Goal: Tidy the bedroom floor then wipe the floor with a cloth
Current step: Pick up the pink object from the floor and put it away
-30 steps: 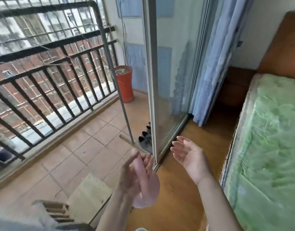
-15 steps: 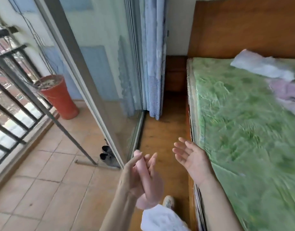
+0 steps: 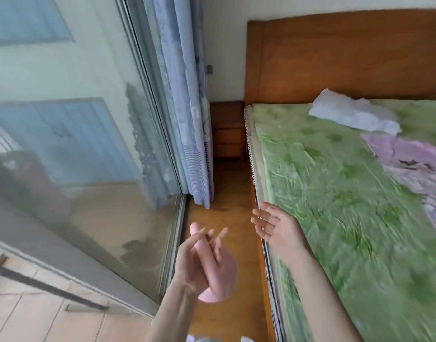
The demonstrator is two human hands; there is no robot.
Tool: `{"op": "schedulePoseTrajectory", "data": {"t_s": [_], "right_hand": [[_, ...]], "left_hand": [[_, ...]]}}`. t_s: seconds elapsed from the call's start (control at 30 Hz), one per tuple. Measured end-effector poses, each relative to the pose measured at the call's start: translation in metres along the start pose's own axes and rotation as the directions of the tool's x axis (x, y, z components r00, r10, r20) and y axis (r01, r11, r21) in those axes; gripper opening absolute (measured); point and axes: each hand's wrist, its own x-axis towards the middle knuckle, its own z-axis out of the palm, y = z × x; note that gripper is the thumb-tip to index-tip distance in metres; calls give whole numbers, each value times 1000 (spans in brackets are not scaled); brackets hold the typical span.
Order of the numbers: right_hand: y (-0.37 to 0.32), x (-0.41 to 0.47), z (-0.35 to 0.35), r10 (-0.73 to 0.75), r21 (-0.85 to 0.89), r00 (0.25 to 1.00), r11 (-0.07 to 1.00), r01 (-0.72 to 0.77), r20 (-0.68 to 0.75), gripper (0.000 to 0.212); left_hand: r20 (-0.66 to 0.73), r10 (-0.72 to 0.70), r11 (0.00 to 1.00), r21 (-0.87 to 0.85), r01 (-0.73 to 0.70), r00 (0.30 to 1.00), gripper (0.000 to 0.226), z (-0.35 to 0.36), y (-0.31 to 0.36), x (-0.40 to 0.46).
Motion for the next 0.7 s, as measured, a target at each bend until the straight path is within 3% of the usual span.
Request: {"op": "schedulePoseTrajectory", "data": {"t_s": [0.33, 0.57, 0.7], "right_hand": [[-43, 136, 19, -22, 50, 996, 998, 26, -81, 18], [-87, 252, 53, -69, 89, 988, 993, 82, -141, 19], [-107, 308, 70, -76, 128, 981, 987, 100, -181, 18]], "left_hand": [[15, -157, 987, -42, 158, 987, 16, 41, 71, 142], [3, -212, 975, 75, 211, 977, 27, 76, 148, 250], [-22, -222, 958, 178, 223, 975, 21, 107, 191, 302]]}}
